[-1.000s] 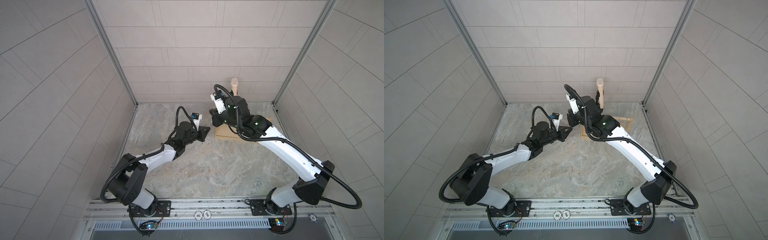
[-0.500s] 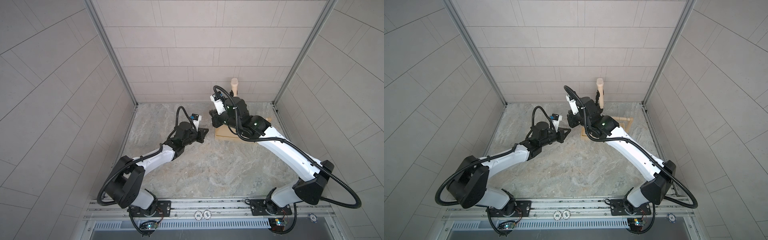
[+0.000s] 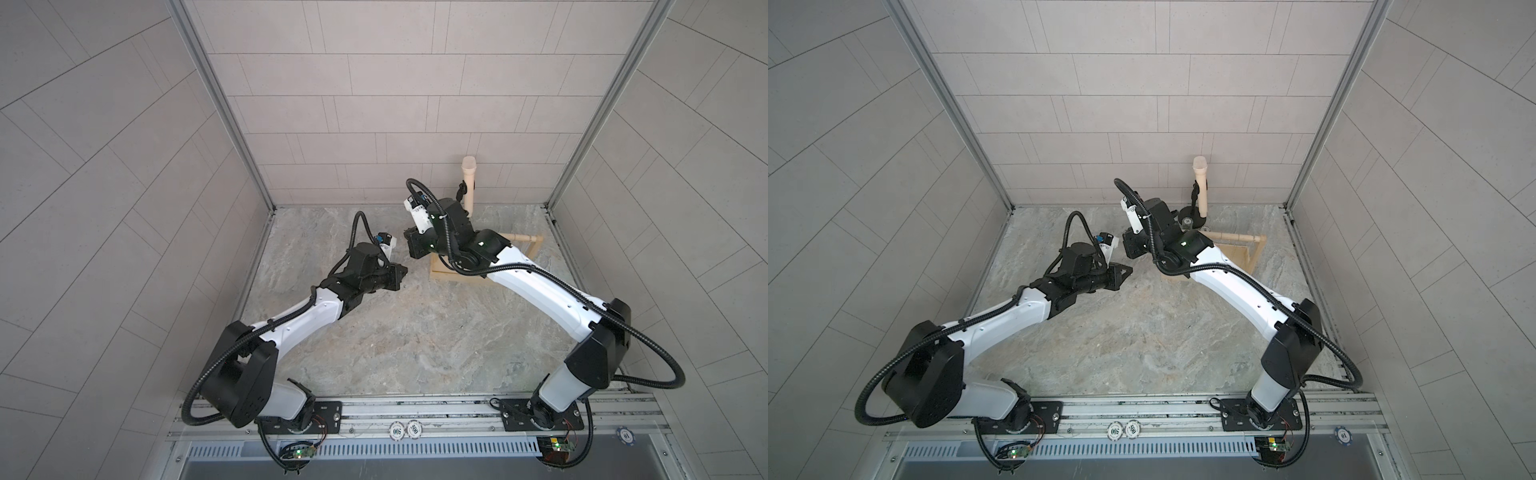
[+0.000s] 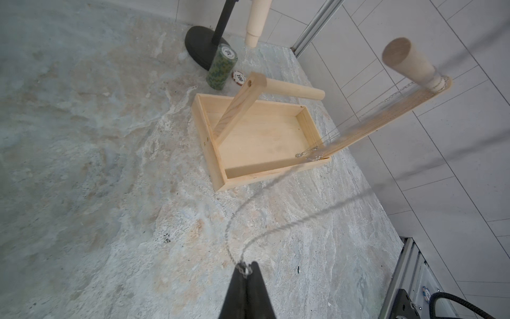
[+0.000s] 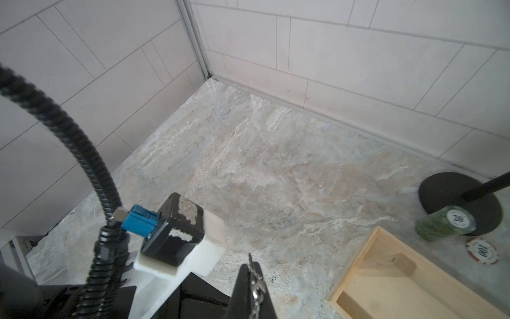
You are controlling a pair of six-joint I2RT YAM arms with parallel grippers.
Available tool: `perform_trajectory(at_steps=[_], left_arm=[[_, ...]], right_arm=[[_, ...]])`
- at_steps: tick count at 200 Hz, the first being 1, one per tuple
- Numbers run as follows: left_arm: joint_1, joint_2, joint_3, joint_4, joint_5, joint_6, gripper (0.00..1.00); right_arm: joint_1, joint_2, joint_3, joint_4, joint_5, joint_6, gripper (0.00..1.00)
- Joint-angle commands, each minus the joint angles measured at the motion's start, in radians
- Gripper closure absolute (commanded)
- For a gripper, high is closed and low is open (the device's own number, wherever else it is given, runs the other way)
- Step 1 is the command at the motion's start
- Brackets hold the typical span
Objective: Take the necklace off the jewelry display stand
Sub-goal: Place the necklace at the center of the board.
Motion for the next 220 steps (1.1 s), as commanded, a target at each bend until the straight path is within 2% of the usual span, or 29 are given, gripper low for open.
perform_trajectory(at_steps=[1, 66, 90, 116, 142, 166, 220], left_arm=[[0.013, -0.028, -0.014, -0.063, 0.031, -0.041, 0.96], [0.05, -0.011, -0.01, -0.225, 0.041, -0.064, 0.97], [0.07, 0.012, 0.025, -0.306, 0.036, -0.033, 0.97], [0.109, 0.08, 0.08, -0.4, 0.049, 0.01, 0.97], [0.146, 0.155, 0.116, -0.42, 0.077, 0.021, 1.0], [0.163, 0.189, 0.143, -0.442, 0.066, 0.029, 1.0], [0.228, 0.266, 0.218, -0.549, 0.126, 0.09, 1.0]], right_arm=[[0.008, 0.054, 0.056, -0.013, -0.058, 0.031, 1.0], [0.011, 0.266, 0.2, -0.026, -0.143, 0.07, 1.0], [0.013, 0.319, 0.227, -0.02, -0.139, 0.071, 1.0], [0.011, 0.385, 0.27, -0.034, -0.143, 0.069, 1.0], [0.011, 0.452, 0.313, -0.035, -0.151, 0.066, 1.0], [0.001, 0.521, 0.375, -0.049, -0.164, 0.072, 1.0], [-0.017, 0.684, 0.533, -0.09, -0.203, 0.088, 1.0]])
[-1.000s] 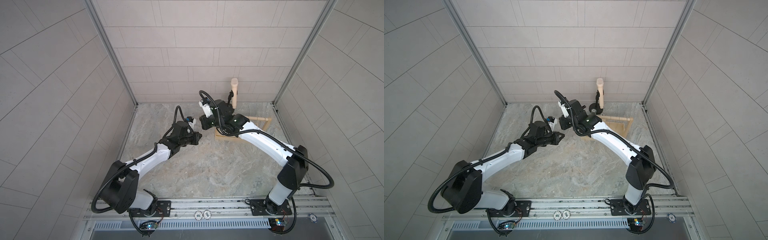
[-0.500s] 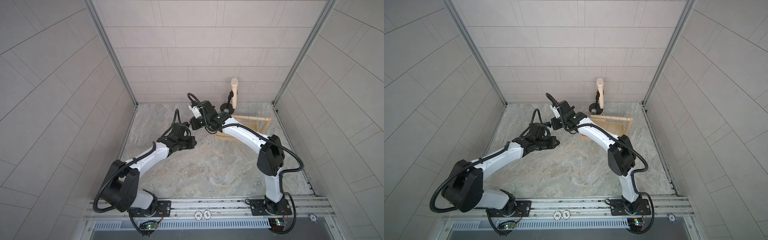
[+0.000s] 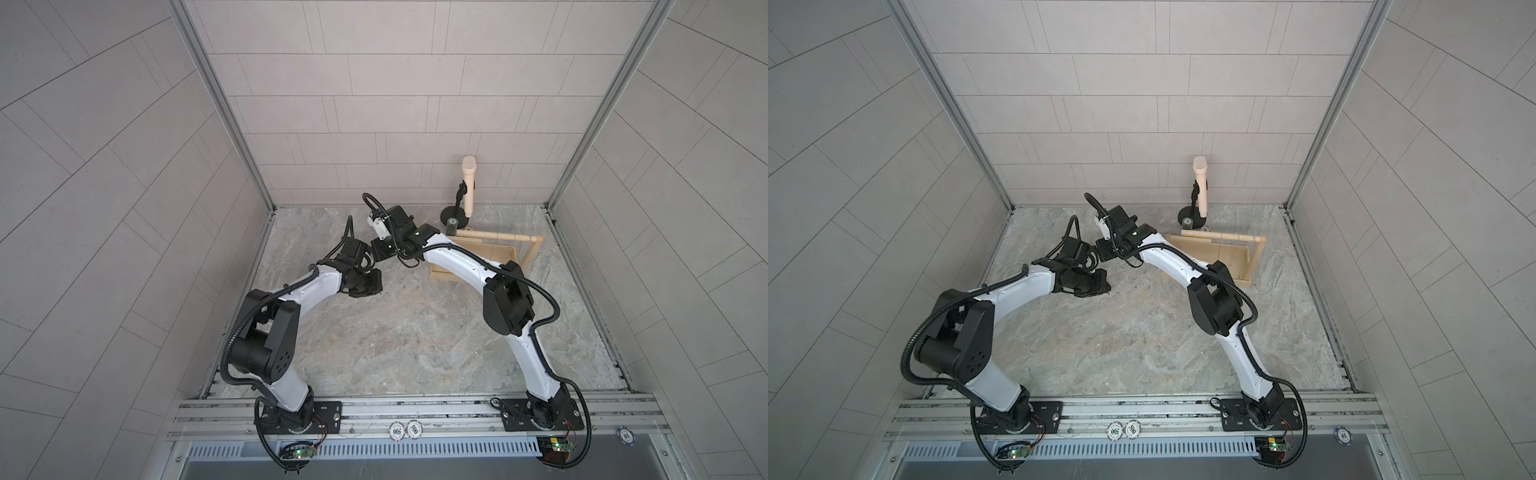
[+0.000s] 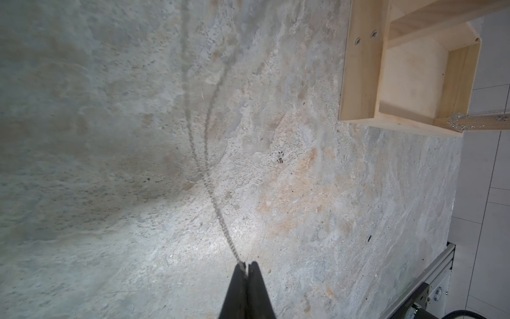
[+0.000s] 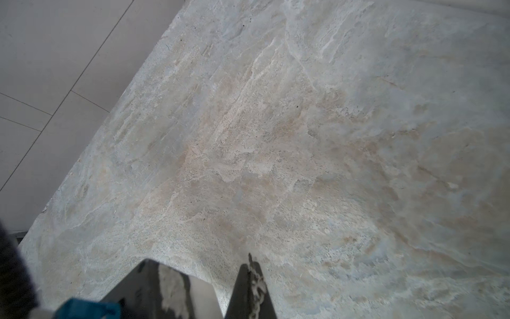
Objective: Take the necklace off the jewelry display stand
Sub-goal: Place the necklace at the center of the board.
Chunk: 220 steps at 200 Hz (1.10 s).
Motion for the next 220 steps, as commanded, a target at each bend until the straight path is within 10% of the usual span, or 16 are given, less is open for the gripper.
perform_trajectory(at_steps=[1, 220], left_arm=[[0.027, 0.024, 0.051, -0.077, 0.037, 0.062, 1.0], [0.138, 0.249, 0.181, -0.231, 0.018, 0.252, 1.0]], right_arm=[[-0.005, 0.053, 0.061, -0.037, -0.028, 0.017, 1.0], [-0.05, 0.331, 0.299, -0.013, -0.014, 0.092, 1.0]])
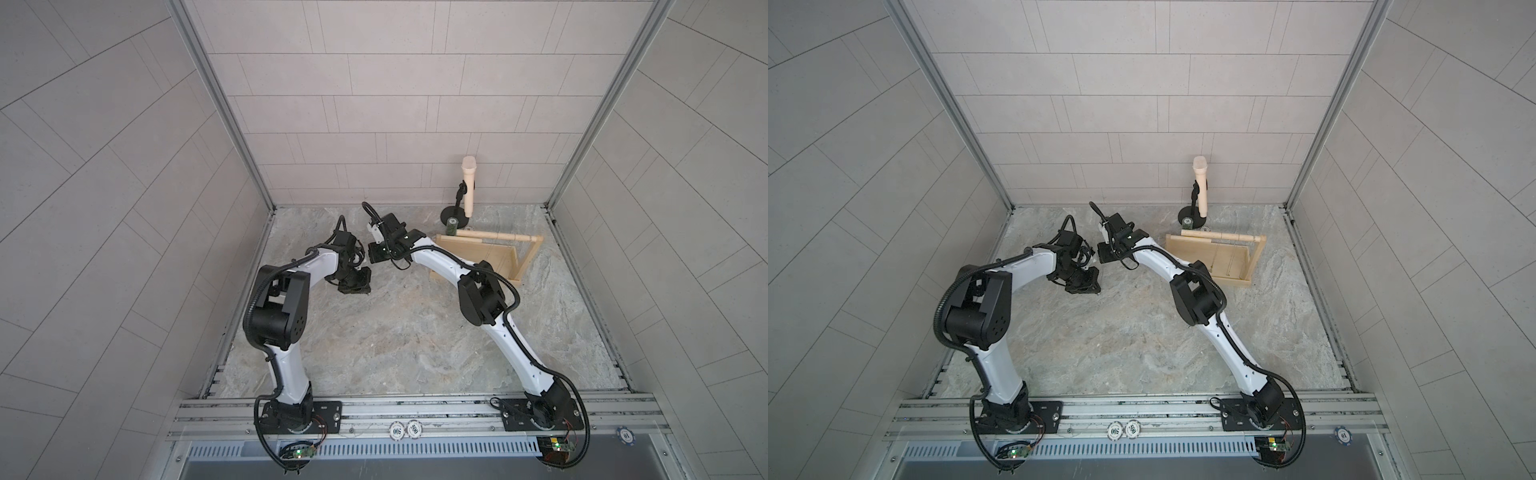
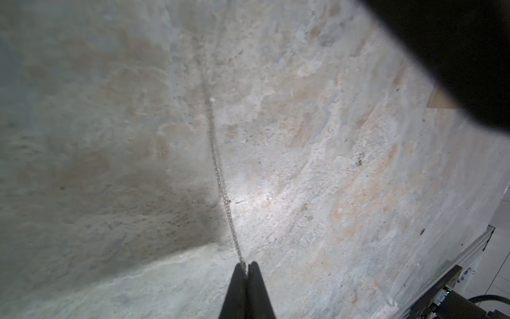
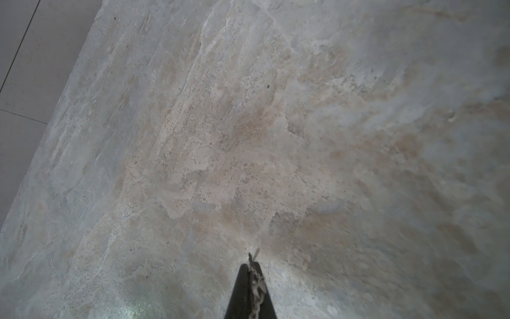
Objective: Take the necklace off the jewelry display stand
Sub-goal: Place the necklace at the center of the board.
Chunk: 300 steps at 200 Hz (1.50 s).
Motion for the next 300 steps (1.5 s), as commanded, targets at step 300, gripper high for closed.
perform_trajectory(at_steps=[300], left_arm=[[0.017, 0.036, 0.046, -0.08, -0.111, 0.055, 0.83]], right_arm=[[0.002, 0.08, 0.049, 0.014, 0.011, -0.007, 1.0]])
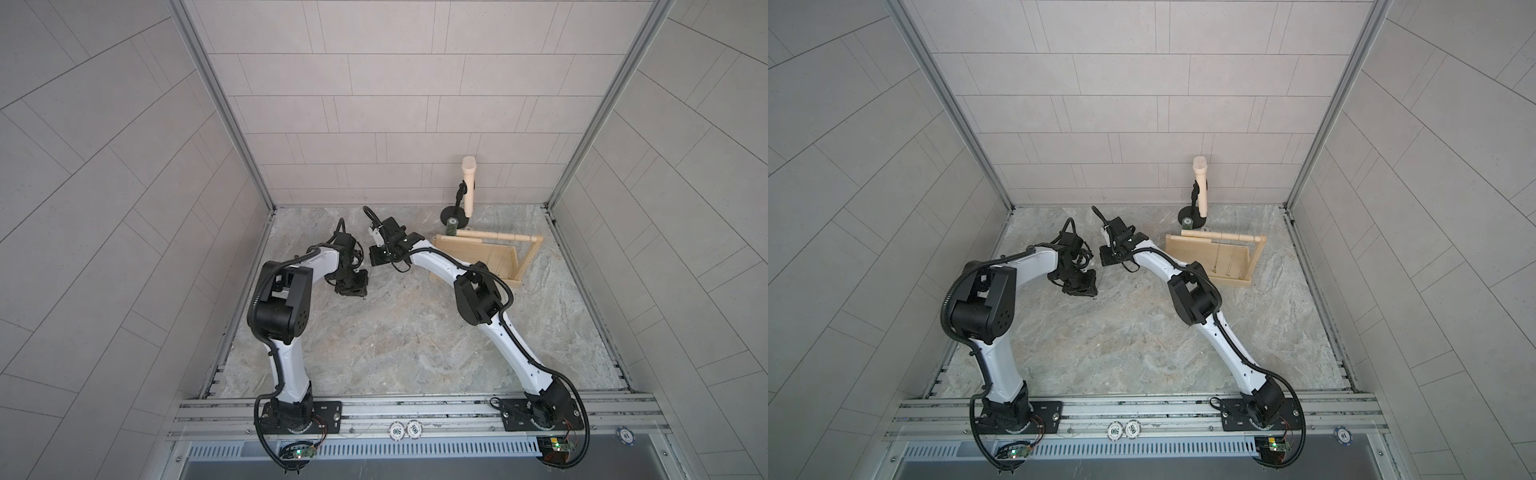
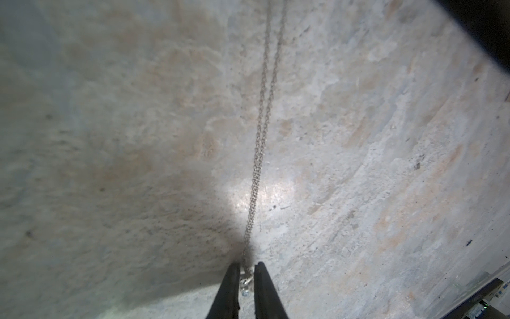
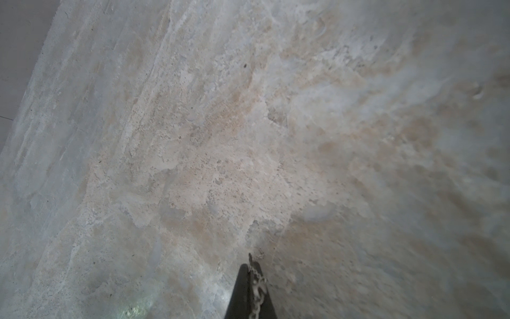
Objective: Take the necklace off the jewelry display stand
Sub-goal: Place the necklace at the center of the board.
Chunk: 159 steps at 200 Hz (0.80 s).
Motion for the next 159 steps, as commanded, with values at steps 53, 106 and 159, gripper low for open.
perform_trajectory(at_steps=[53, 106, 159], left_arm=[[0.007, -0.067, 0.0, -0.02, -0.062, -0.006, 0.78], [0.033, -0.18, -0.046, 0.023, -0.014, -0.092, 0.7], [0.074, -0.244, -0.103, 0.111, 0.131, -0.176, 0.65]], right_arm=[[0.004, 0.049, 0.062, 0.008, 0.019, -0.013, 1.0], [0.004, 0.07, 0.062, 0.043, 0.037, -0.015, 1.0], [0.001, 0.091, 0.081, 0.045, 0.053, -0.012, 1.0]])
